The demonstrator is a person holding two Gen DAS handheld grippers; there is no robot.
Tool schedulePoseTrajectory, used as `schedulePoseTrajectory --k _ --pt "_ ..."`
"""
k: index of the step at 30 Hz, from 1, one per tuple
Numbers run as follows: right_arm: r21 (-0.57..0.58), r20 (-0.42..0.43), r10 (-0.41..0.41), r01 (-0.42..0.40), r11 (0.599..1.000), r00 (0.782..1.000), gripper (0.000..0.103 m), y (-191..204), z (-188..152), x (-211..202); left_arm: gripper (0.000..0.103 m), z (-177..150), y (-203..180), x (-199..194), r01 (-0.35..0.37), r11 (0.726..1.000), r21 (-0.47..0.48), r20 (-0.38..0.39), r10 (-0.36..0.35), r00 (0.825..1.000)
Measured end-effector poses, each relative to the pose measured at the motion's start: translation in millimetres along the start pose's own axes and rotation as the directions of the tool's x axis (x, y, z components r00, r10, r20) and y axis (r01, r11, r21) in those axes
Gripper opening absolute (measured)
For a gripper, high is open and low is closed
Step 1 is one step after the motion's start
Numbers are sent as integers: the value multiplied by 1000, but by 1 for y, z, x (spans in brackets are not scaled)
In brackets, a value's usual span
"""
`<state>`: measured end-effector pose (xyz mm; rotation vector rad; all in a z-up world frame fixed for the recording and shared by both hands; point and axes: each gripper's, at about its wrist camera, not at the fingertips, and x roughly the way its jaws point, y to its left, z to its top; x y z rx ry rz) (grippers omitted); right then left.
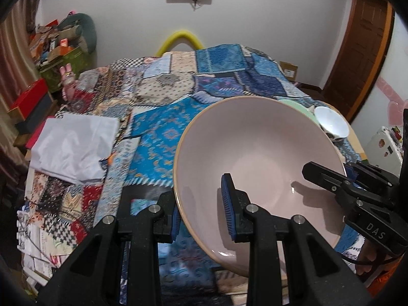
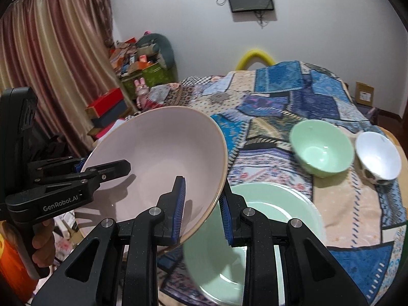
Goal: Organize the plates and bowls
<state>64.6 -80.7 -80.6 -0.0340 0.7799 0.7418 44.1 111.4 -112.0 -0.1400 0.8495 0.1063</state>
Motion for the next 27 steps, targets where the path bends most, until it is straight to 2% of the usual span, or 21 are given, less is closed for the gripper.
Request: schedulePoseTrajectory --k 11,27 --pt "-28 -102 41 -44 999 994 24 29 -10 41 28 -24 43 20 -50 998 -35 -73 48 996" --pt "-43 -238 9 -20 999 971 24 40 -23 90 28 -50 74 75 -30 996 -88 -200 12 980"
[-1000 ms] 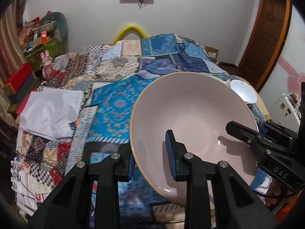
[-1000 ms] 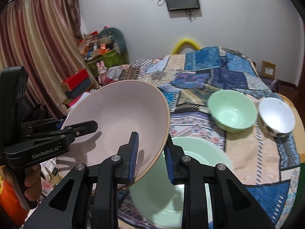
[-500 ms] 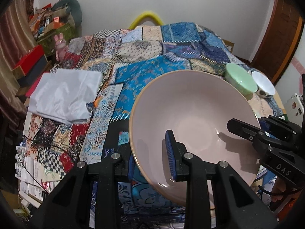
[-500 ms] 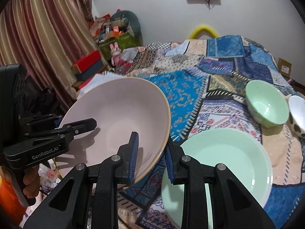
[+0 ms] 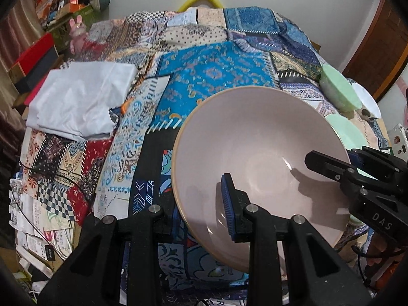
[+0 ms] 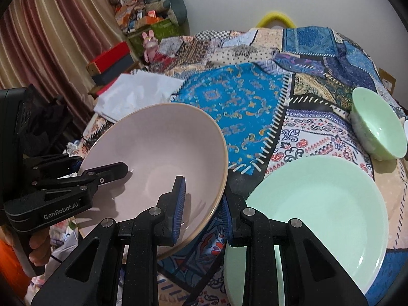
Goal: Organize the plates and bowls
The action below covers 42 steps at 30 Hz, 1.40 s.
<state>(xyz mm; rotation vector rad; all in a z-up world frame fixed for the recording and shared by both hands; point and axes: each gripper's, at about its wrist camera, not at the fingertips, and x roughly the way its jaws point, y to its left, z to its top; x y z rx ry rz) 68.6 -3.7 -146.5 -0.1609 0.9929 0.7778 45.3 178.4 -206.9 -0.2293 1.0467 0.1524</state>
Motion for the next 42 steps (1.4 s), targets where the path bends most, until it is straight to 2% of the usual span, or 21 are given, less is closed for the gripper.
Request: schedulePoseTrajectory --k 7,20,33,42 --pt "-8 -47 -9 9 1000 999 24 2 -2 16 28 -1 7 15 5 1000 -6 -30 -5 1000" --pt "-18 -74 -10 9 1000 997 27 1 -2 21 28 -3 6 17 -10 1000 25 -23 11 1000" --pt "14 25 -7 7 1000 1000 27 -14 1 -18 29 4 8 -22 -55 999 2 51 54 997" --pt "58 123 -34 27 998 992 28 -41 -1 -63 41 20 -27 -64 -42 998 40 154 35 987"
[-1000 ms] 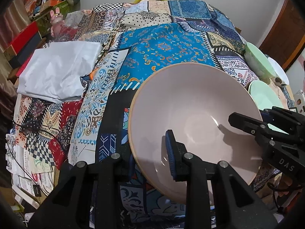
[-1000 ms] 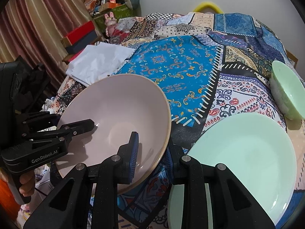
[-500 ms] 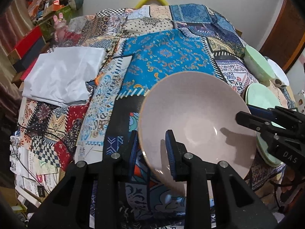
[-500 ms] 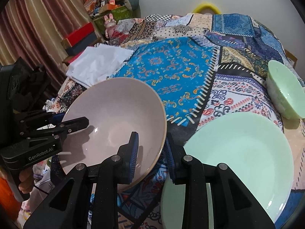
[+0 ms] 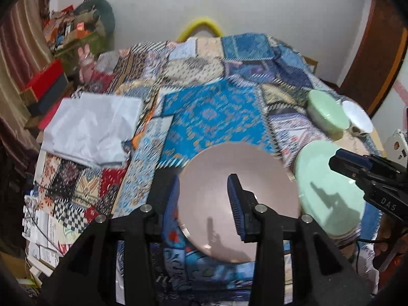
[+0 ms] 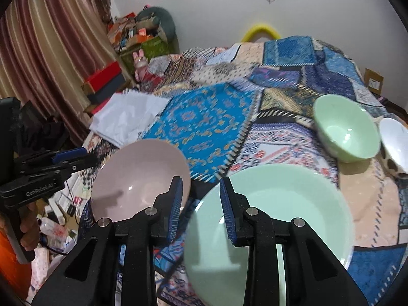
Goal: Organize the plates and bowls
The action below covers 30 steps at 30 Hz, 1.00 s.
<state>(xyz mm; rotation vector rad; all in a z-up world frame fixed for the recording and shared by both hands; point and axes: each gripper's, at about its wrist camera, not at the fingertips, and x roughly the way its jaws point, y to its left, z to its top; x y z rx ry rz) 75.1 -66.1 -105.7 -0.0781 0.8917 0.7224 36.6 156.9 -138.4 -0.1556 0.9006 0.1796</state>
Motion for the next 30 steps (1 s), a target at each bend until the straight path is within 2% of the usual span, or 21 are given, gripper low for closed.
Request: schedulePoseTrajectory --k 7,11,17,20,30 --pt "25 60 -60 58 998 996 29 -30 -4 -34 49 19 -53 -14 53 998 46 60 -56 997" --pt "54 90 -100 95 994 991 30 -52 -7 -54 58 27 -87 -17 84 993 79 76 -90 993" --pt "100 131 -154 141 985 979 31 -84 -6 -80 61 44 -133 -17 124 984 132 87 -136 987" --pt "116 151 -179 163 980 972 34 -97 -6 -92 68 53 -150 -15 143 981 132 96 -156 983" --pt "164 172 -249 221 961 953 35 -143 -2 -109 71 86 -200 24 159 974 161 52 -169 984"
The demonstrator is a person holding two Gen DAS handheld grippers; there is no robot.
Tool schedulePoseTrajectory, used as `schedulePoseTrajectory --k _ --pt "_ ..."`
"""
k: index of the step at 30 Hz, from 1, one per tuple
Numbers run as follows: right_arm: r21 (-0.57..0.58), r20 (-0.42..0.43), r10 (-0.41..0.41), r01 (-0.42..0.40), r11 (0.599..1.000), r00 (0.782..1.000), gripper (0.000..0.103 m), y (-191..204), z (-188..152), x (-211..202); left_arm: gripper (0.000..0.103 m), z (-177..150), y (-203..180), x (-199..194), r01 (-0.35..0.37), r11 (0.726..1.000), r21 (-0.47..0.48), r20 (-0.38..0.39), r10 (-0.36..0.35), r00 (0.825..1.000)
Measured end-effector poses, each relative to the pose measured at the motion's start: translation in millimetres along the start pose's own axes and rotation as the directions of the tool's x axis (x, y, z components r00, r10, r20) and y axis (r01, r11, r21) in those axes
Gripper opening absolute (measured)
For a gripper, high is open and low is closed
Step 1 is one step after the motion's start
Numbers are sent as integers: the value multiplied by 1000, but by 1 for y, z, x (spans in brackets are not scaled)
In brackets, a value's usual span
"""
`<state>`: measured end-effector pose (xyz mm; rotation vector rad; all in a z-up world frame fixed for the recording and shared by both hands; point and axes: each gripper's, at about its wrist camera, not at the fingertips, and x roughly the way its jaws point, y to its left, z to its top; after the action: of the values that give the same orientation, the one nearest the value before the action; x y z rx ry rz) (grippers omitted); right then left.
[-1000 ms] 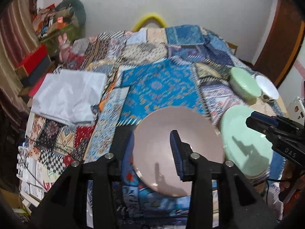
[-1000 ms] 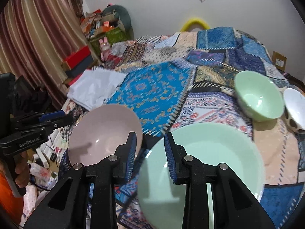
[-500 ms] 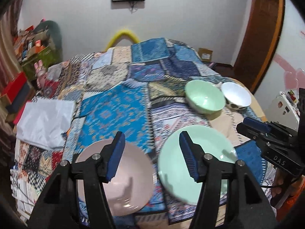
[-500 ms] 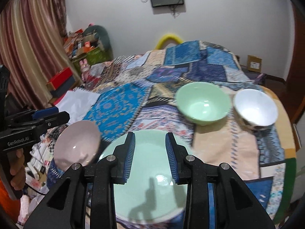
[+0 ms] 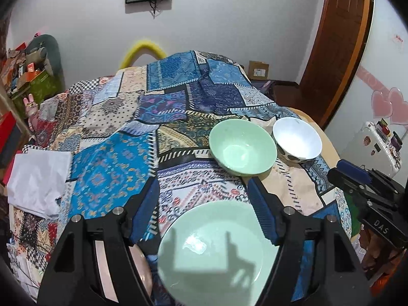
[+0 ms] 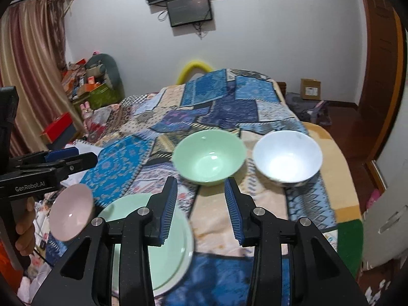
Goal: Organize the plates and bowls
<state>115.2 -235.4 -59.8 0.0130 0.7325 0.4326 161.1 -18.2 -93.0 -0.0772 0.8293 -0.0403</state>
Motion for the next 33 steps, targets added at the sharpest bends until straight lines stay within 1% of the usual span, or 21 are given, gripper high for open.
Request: schedulePoseTrajectory --k 6,12,18,25,29,33 --pt "20 -18 -18 18 1000 1000 35 -17 8 23 72 17 -9 41 3 1000 6 -53 -3 999" --pt "38 -74 -14 17 999 997 35 -27 7 60 72 26 -9 83 12 1000 6 -101 -11 995" --pt "55 -129 -5 12 998 992 35 -39 4 96 72 32 -7 125 -6 1000 17 -134 8 991" --pt "74 -155 17 -6 997 988 35 -47 5 121 71 36 -2 164 -27 1000 11 -169 29 985" --pt "69 -169 36 -24 997 985 35 -47 4 128 67 37 -2 177 -29 999 18 -183 32 983" --pt "72 -179 42 -30 997 983 35 -45 4 137 59 37 -4 189 -22 999 27 -202 27 979"
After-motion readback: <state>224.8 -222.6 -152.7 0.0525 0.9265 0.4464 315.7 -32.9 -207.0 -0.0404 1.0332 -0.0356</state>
